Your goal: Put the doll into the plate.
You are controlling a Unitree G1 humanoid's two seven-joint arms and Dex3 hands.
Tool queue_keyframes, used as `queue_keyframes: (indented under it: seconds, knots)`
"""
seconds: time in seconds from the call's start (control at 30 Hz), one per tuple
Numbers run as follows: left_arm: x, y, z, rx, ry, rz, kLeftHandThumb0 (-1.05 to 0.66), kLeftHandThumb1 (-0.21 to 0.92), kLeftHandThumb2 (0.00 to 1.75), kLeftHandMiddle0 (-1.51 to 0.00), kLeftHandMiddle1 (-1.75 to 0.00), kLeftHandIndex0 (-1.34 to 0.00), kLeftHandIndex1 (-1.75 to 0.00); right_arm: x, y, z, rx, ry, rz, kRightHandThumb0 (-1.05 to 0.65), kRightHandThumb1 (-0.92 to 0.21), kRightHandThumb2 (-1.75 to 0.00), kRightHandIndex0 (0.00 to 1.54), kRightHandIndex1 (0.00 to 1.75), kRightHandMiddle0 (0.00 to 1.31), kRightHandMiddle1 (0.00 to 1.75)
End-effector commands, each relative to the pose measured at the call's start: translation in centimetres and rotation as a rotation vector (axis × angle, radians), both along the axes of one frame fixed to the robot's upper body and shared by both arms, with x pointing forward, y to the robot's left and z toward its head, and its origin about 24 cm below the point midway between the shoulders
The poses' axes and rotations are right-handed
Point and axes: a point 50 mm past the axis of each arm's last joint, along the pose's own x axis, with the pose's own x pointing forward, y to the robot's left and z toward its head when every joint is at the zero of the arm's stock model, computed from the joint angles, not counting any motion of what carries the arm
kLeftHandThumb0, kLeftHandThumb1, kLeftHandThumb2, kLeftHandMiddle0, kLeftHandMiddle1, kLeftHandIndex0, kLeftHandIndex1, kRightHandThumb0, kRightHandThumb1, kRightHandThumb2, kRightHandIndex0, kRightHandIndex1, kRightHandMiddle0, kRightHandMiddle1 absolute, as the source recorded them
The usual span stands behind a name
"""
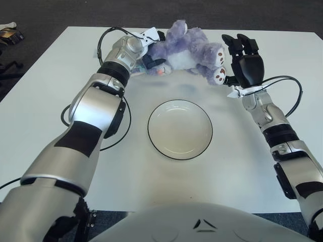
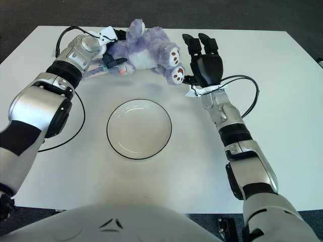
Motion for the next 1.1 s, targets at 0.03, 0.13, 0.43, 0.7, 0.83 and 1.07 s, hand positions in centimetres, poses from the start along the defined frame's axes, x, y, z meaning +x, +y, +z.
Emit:
queue_keyframes:
  seconds: [0.03, 0.13, 0.43, 0.7, 0.83, 1.07]
  knots:
    - [0.10, -0.20, 1.31, -0.021, -0.005, -0.018, 0.00, 0.15, 1.51, -0.63, -1.72, -0.62, -1.75, 0.34, -0.38, 0.66, -0.030, -0.053, 0.021, -0.52, -0.25, -0.96, 0.07, 0.19, 0.00, 0.32]
    - [0.06, -0.20, 1.30, -0.035, 0.017, -0.029, 0.00, 0.14, 1.51, -0.63, -1.72, -0.62, -1.75, 0.37, -0.38, 0.72, -0.030, -0.083, 0.040, -0.46, -0.22, -1.00, 0.07, 0.16, 0.00, 0.32]
    - [-0.07, -0.24, 1.39, -0.039, 0.058, -0.072, 0.00, 0.12, 1.54, -0.65, -1.73, -0.64, -1.75, 0.54, -0.21, 0.79, 0.000, -0.114, 0.105, -0.33, -0.16, -1.08, 0.06, 0.11, 0.00, 0.39]
    - [-0.26, -0.33, 1.40, -0.038, 0.115, -0.124, 0.00, 0.08, 1.58, -0.68, -1.73, -0.67, -1.75, 0.93, -0.05, 0.89, -0.034, -0.126, 0.120, -0.42, -0.21, -1.04, 0.06, 0.08, 0.00, 0.32]
    - [-0.37, -0.41, 1.41, -0.042, 0.146, -0.150, 0.00, 0.06, 1.60, -0.69, -1.73, -0.68, -1.75, 1.08, 0.11, 0.99, -0.040, -0.129, 0.123, -0.50, -0.26, -0.99, 0.07, 0.07, 0.00, 0.27]
    - [-0.52, -0.59, 1.37, -0.038, 0.189, -0.180, 0.00, 0.03, 1.64, -0.71, -1.74, -0.71, -1.75, 1.02, 0.55, 1.07, -0.068, -0.143, 0.133, -0.66, -0.44, -0.84, 0.10, 0.05, 0.00, 0.19]
